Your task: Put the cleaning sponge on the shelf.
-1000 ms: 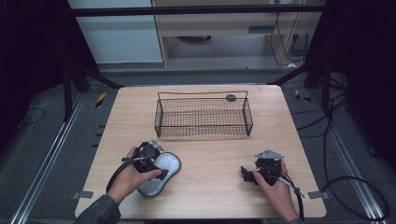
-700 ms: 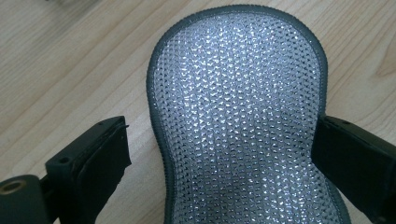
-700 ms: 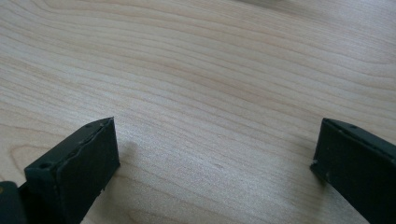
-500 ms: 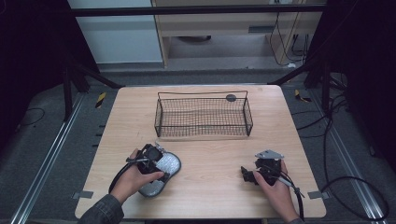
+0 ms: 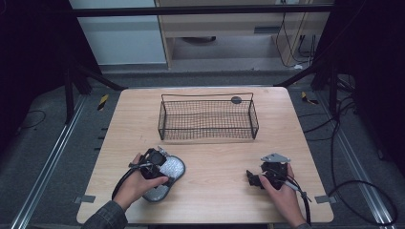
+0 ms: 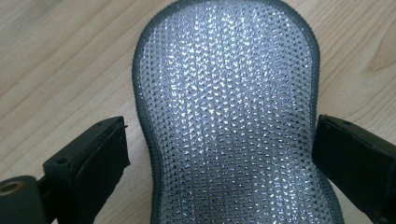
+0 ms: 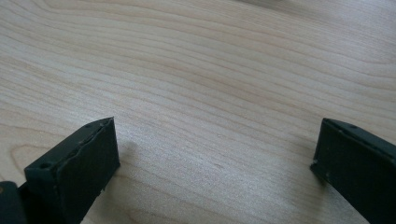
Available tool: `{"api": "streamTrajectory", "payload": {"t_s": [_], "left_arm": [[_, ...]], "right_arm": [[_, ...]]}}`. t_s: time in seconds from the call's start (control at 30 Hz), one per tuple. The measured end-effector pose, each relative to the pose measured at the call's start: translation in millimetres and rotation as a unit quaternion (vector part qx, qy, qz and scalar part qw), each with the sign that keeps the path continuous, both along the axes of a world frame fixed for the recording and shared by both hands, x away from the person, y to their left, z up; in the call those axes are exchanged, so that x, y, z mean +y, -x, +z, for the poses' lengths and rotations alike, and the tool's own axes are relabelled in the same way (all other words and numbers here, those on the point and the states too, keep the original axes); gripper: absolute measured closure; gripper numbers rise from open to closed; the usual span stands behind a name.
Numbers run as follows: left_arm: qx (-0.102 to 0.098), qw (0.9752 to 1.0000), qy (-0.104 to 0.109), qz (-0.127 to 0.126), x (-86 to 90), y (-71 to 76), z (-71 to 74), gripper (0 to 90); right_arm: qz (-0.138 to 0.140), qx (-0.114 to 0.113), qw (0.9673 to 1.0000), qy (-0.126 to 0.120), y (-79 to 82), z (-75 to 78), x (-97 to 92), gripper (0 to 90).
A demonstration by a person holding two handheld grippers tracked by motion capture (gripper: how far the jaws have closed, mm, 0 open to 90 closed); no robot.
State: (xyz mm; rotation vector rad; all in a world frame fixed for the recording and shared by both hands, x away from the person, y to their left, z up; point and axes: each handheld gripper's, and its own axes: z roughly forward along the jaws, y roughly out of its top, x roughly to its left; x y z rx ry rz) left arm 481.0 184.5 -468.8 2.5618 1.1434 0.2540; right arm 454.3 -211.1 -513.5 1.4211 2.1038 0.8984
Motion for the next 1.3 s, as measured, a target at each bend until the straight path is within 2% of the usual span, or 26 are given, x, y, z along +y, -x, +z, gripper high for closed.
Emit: {"api": "streamTrajectory", "payload": {"t_s": [0.17, 0.27, 0.57, 0.87, 1.3], "left_arm": [[0.011, 0.9999, 0.002, -0.005, -1.4, 0.2, -6.9, 0.8], [0.011, 0.9999, -0.004, -0.003, -1.4, -0.5, -9.4, 0.9], [0.013, 0.9999, 0.003, 0.001, 0.6, -3.6, -14.8, 0.0], [0.005, 1.0, 0.006, -0.004, 1.2, -4.7, -12.2, 6.2], [-0.029, 0.999, 0.003, -0.033, 2.0, -3.9, 3.3, 7.8]], "right_arm": [[0.0, 0.0, 1.0, 0.0, 0.0, 0.0, 0.0, 0.4], [0.0, 0.0, 1.0, 0.0, 0.0, 0.0, 0.0, 0.4], [0.0, 0.0, 1.0, 0.0, 0.0, 0.0, 0.0, 0.4], [0.0, 0.0, 1.0, 0.0, 0.0, 0.0, 0.0, 0.4], [0.0, 0.0, 1.0, 0.0, 0.0, 0.0, 0.0, 0.4]]}}
